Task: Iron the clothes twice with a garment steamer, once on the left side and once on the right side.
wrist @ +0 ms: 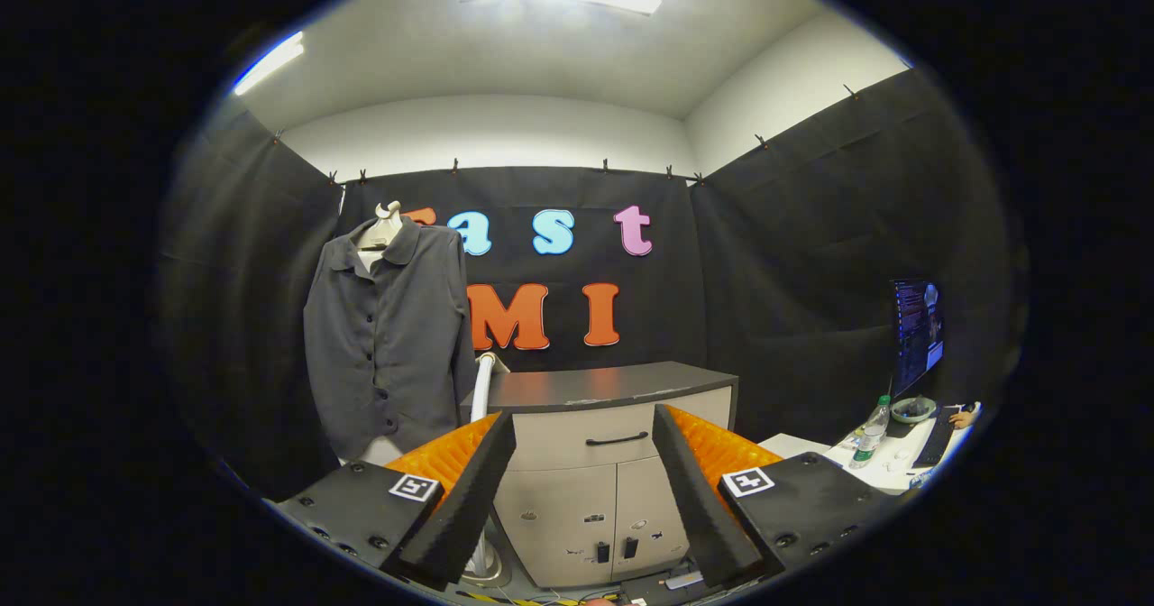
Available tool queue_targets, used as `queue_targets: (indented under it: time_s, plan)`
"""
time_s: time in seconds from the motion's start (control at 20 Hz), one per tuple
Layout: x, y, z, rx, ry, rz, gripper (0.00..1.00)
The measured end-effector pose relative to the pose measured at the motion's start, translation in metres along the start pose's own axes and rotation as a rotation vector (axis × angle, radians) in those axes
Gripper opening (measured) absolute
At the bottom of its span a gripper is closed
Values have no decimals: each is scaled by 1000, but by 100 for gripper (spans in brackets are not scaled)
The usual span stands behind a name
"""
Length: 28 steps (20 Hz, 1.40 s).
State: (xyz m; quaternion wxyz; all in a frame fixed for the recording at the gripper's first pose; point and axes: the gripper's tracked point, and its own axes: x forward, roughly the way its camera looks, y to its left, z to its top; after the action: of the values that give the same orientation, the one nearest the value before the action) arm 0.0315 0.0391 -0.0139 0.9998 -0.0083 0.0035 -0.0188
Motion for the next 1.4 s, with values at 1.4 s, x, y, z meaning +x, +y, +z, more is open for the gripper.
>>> queue_targets:
  time_s: [1.4]
  plan:
    - [36,87,58,41,-2,-38,98]
